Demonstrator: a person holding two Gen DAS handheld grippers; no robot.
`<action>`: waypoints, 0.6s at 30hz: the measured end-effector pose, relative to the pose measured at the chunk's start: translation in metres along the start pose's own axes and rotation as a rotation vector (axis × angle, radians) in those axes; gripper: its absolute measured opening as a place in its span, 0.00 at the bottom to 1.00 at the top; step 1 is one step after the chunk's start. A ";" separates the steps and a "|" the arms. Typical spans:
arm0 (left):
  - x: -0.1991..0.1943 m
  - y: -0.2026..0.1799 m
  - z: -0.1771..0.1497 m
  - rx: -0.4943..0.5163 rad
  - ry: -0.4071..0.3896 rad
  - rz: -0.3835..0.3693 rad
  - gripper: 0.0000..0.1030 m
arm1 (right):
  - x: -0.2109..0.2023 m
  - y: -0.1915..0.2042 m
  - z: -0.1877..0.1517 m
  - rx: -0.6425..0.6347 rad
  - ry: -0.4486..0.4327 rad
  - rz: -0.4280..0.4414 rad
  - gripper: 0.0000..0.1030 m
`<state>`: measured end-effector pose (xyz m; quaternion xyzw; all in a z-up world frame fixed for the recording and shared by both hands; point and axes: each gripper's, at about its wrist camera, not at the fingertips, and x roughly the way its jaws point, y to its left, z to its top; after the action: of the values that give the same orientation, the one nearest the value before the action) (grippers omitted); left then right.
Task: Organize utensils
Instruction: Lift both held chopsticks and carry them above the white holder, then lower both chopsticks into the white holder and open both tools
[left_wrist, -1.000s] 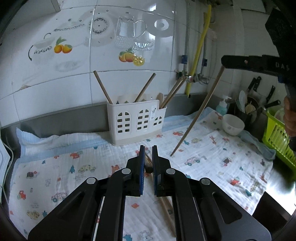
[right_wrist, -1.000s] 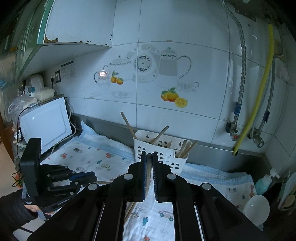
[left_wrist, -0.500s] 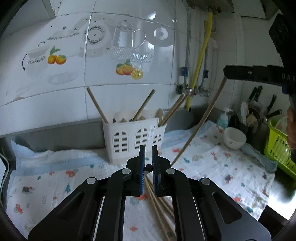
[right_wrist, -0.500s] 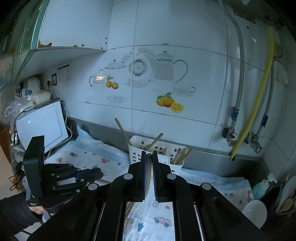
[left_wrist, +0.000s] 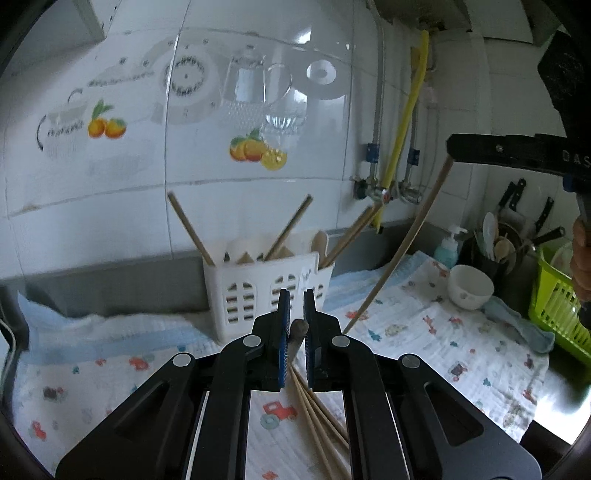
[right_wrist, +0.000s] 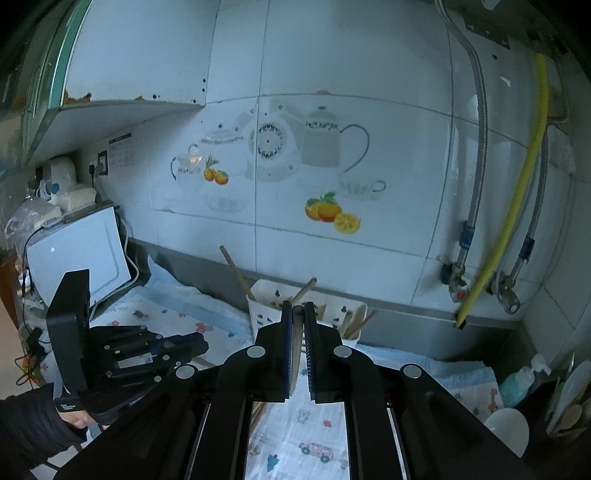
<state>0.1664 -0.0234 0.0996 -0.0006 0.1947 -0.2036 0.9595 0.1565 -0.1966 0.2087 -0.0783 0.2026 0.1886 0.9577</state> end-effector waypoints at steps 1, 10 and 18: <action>-0.001 0.001 0.006 0.000 0.002 -0.001 0.05 | -0.001 -0.001 0.006 0.002 -0.010 0.000 0.06; -0.011 0.001 0.059 0.061 -0.042 -0.001 0.05 | 0.007 -0.016 0.049 0.003 -0.067 -0.070 0.06; -0.016 0.005 0.104 0.079 -0.133 0.015 0.05 | 0.029 -0.033 0.063 0.029 -0.099 -0.116 0.06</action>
<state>0.1938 -0.0206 0.2008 0.0251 0.1221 -0.2035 0.9711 0.2162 -0.2026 0.2565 -0.0664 0.1528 0.1337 0.9769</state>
